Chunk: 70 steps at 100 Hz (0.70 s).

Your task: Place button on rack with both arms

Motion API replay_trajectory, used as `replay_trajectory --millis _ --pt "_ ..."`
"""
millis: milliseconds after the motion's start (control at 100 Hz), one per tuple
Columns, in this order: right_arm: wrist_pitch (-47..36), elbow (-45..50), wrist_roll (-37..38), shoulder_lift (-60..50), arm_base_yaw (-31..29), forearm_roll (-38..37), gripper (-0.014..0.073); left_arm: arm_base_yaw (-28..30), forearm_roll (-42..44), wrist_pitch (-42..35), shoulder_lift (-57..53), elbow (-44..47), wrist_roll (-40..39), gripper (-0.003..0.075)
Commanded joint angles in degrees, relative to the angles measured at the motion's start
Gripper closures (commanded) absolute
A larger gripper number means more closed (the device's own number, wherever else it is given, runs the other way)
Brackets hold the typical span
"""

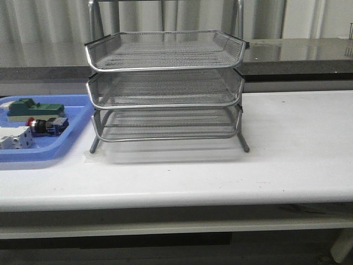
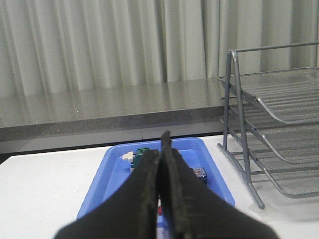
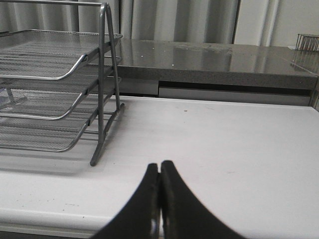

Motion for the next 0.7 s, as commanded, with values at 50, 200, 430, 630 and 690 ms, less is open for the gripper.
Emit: replay_trajectory --millis 50,200,430,630,690 --pt "-4.65 0.18 -0.29 -1.08 0.13 -0.02 0.065 0.04 -0.03 -4.14 -1.83 1.9 -0.5 0.0741" --pt "-4.65 0.18 -0.29 -1.08 0.13 -0.02 0.065 0.04 -0.03 -4.14 -1.83 1.9 -0.5 0.0741" --pt "-4.65 0.18 -0.29 -1.08 0.13 -0.02 0.065 0.04 -0.03 -4.14 -1.83 1.9 -0.5 0.0741" --pt "-4.76 0.18 -0.29 -1.08 0.13 -0.02 0.065 0.04 -0.03 -4.14 -1.83 1.9 -0.5 0.0741" --pt "-6.85 0.12 -0.29 -1.08 0.13 -0.02 0.065 0.04 -0.03 -4.14 -1.83 1.9 -0.5 0.0741"
